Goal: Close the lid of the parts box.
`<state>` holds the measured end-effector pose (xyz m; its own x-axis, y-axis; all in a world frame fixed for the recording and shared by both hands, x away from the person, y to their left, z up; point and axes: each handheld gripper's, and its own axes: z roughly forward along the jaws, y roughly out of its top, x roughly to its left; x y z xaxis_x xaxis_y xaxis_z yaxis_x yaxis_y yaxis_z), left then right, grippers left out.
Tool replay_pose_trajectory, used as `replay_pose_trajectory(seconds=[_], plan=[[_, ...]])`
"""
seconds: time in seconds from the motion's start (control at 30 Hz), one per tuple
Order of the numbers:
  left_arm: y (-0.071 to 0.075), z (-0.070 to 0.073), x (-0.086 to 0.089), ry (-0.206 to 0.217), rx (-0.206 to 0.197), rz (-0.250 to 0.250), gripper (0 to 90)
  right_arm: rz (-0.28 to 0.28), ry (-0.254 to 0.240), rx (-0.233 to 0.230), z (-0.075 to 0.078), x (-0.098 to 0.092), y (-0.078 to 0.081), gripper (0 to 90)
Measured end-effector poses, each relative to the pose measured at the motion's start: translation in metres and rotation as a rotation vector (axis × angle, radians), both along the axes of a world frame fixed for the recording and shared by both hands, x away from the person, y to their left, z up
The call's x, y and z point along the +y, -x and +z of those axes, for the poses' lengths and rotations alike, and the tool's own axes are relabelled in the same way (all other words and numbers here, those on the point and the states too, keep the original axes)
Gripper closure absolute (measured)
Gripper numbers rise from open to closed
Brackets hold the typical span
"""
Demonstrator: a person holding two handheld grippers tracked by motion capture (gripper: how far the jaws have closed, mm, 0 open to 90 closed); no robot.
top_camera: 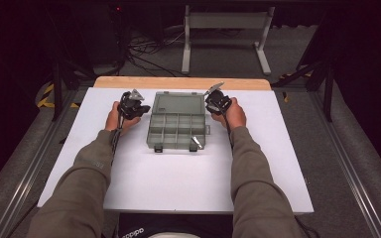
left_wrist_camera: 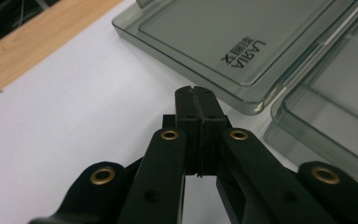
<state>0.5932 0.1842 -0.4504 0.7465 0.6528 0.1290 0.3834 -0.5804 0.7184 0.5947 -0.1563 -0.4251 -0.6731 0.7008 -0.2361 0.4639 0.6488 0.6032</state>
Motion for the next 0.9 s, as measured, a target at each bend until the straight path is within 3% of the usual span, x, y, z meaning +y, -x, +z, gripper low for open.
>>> replay_pose_trajectory(seconds=[0.03,0.07,0.2,0.37,0.67,0.9], plan=[[-0.001,-0.002,-0.001,-0.004,0.0,0.004,89.8,-0.002,0.047,0.027,-0.006,0.002,-0.004,90.0],[-0.002,-0.004,-0.001,-0.009,0.005,-0.003,89.8,0.003,0.058,0.04,-0.007,0.002,-0.005,90.0],[-0.003,-0.007,-0.004,-0.02,0.015,-0.015,89.8,0.026,0.053,0.063,-0.011,0.004,-0.007,90.0],[-0.006,-0.01,-0.006,-0.02,0.009,-0.02,89.8,0.073,0.094,0.071,-0.01,0.007,-0.011,90.0],[-0.013,-0.01,-0.012,-0.033,-0.006,-0.01,89.5,0.102,0.098,0.034,-0.012,0.008,-0.021,90.0],[-0.021,-0.011,-0.014,0.007,0.01,0.013,89.7,0.073,0.067,0.014,-0.014,0.01,-0.029,90.0]])
